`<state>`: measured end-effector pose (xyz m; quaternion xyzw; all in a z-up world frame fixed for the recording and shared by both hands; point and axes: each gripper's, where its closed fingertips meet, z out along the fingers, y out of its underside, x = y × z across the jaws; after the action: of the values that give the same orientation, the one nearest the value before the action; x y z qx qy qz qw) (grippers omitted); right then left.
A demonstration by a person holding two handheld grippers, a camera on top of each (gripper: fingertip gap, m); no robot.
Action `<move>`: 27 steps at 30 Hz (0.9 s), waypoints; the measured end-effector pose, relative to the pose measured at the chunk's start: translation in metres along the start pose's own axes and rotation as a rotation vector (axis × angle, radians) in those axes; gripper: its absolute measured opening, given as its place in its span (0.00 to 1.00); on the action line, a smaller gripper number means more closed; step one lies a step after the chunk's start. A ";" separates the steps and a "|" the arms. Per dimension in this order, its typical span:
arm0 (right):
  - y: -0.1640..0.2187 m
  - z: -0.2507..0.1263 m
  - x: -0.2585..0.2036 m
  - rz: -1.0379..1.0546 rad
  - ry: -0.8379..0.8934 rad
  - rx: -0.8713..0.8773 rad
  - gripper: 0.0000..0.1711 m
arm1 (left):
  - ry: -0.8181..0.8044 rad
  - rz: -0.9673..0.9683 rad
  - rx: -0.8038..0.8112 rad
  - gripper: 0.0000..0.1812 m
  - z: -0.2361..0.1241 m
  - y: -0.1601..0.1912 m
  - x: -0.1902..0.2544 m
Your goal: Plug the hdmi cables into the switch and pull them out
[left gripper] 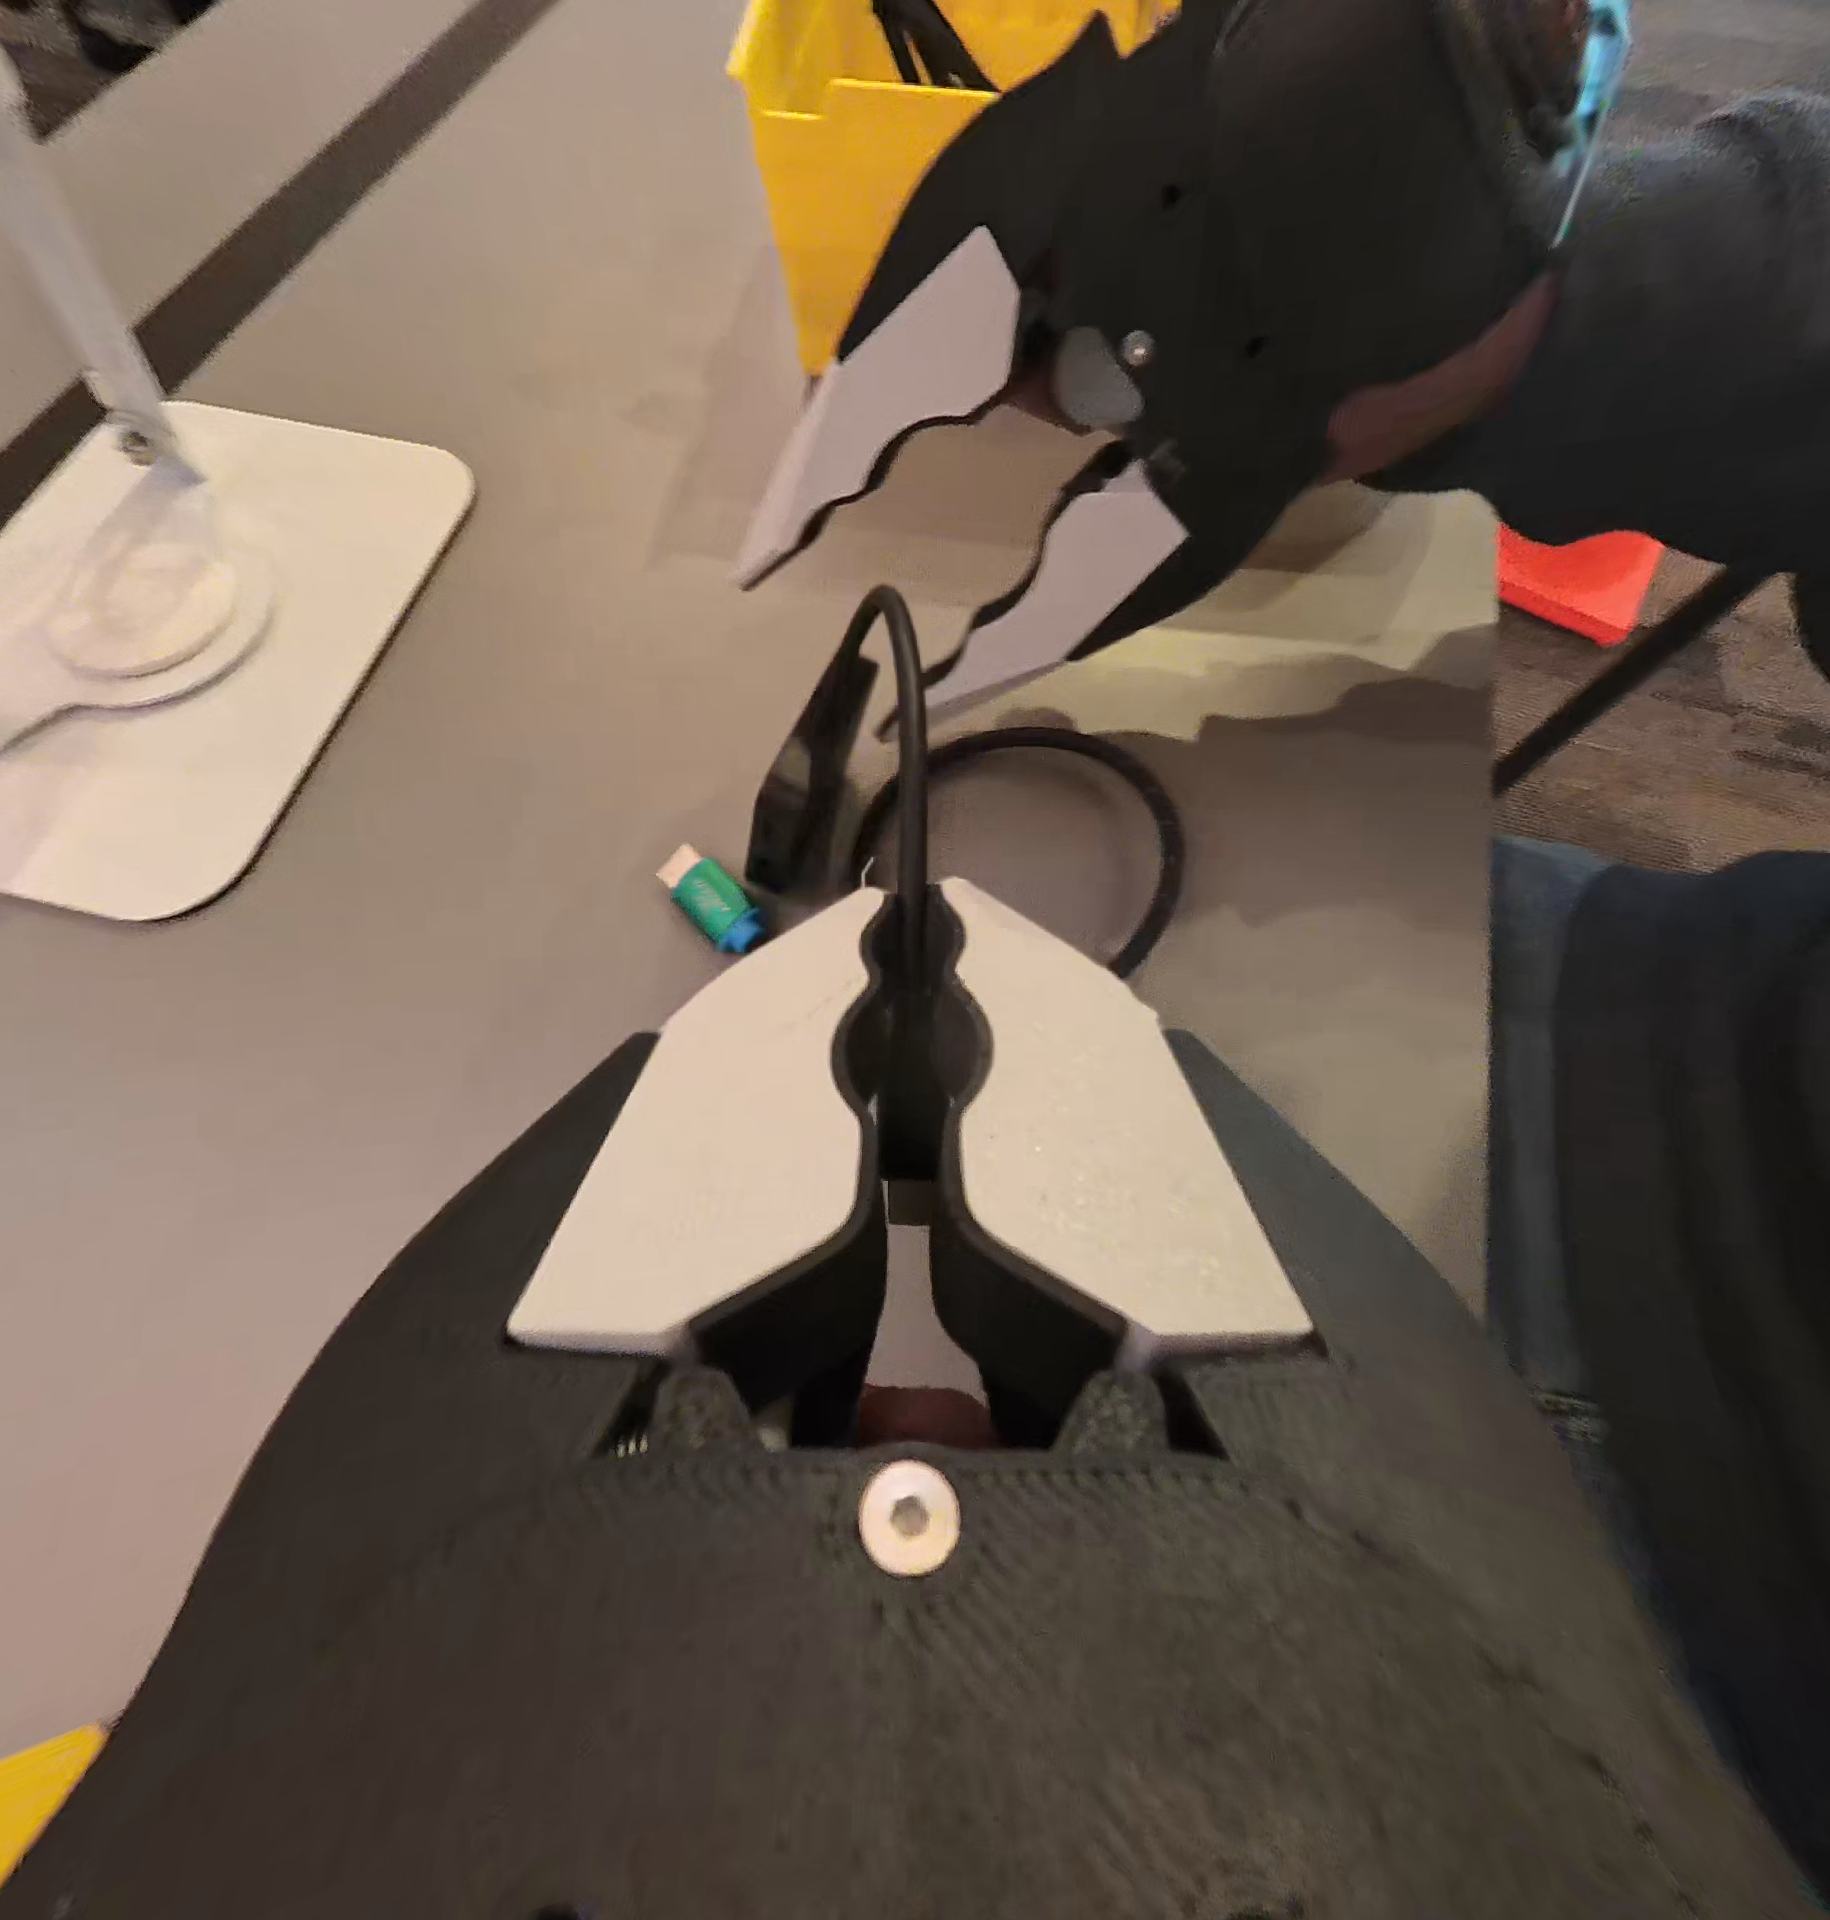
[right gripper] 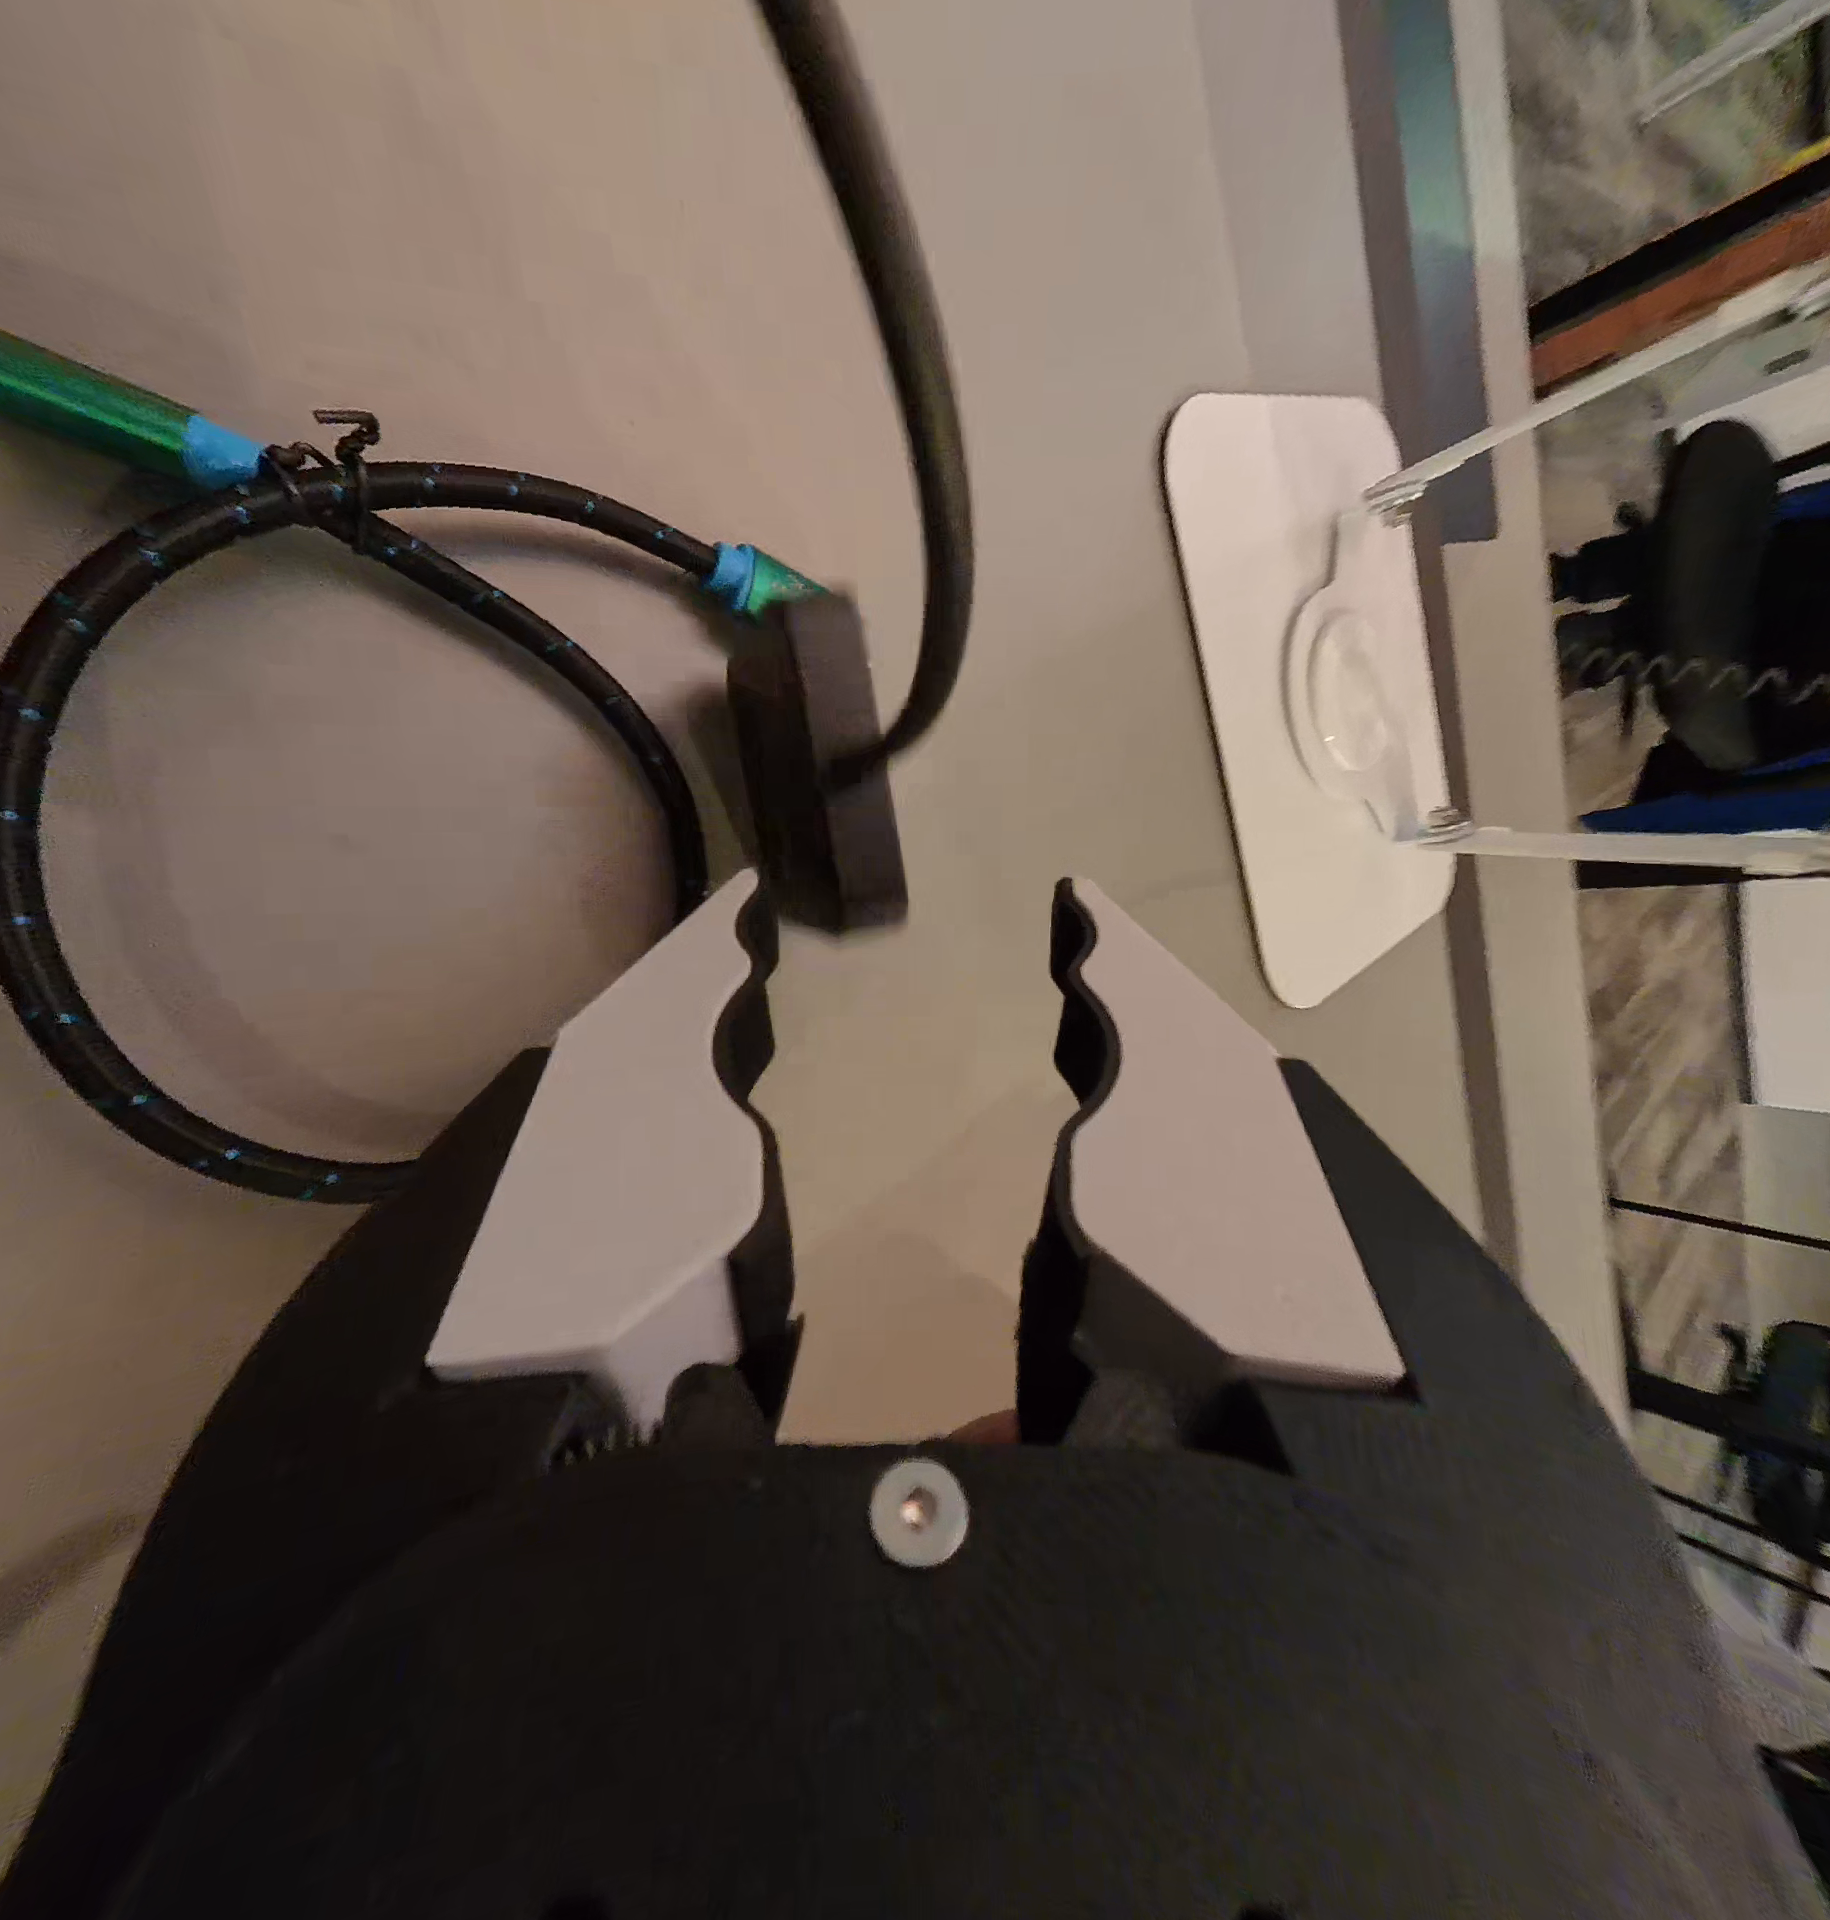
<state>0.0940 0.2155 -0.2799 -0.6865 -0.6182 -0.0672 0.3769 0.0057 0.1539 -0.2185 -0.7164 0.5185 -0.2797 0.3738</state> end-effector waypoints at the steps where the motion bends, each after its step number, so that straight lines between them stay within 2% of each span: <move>1: 0.002 0.000 -0.003 0.028 -0.029 -0.007 0.32 | -0.029 -0.008 0.019 0.02 -0.002 -0.002 -0.006; 7: -0.018 -0.022 -0.036 0.152 -0.222 0.070 0.33 | -0.164 0.001 0.106 0.02 -0.021 -0.017 -0.031; 10: -0.045 -0.033 -0.073 0.204 -0.416 0.144 0.30 | -0.229 0.002 0.155 0.02 -0.032 -0.028 -0.041; 13: -0.052 -0.027 -0.107 0.207 -0.542 0.095 0.30 | -0.290 0.032 0.145 0.02 -0.041 -0.033 -0.046; 16: -0.038 -0.009 -0.117 0.187 -0.529 -0.026 0.25 | -0.350 0.062 0.095 0.02 -0.049 -0.030 -0.049; 19: -0.039 -0.006 -0.124 0.200 -0.568 -0.023 0.14 | -0.422 0.094 0.021 0.02 -0.054 -0.017 -0.053; 20: -0.039 -0.006 -0.124 0.199 -0.568 -0.020 0.04 | -0.454 0.119 -0.011 0.02 -0.055 -0.009 -0.056; 23: -0.033 -0.006 -0.118 0.167 -0.543 -0.017 0.03 | -0.508 0.122 -0.088 0.02 -0.056 0.022 -0.060; 27: -0.033 -0.018 -0.111 0.211 -0.592 0.068 0.02 | -0.548 0.139 -0.146 0.02 -0.063 0.044 -0.056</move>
<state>0.0460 0.1147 -0.3144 -0.7236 -0.6284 0.1957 0.2081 -0.0850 0.1838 -0.2197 -0.7530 0.4647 -0.0113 0.4657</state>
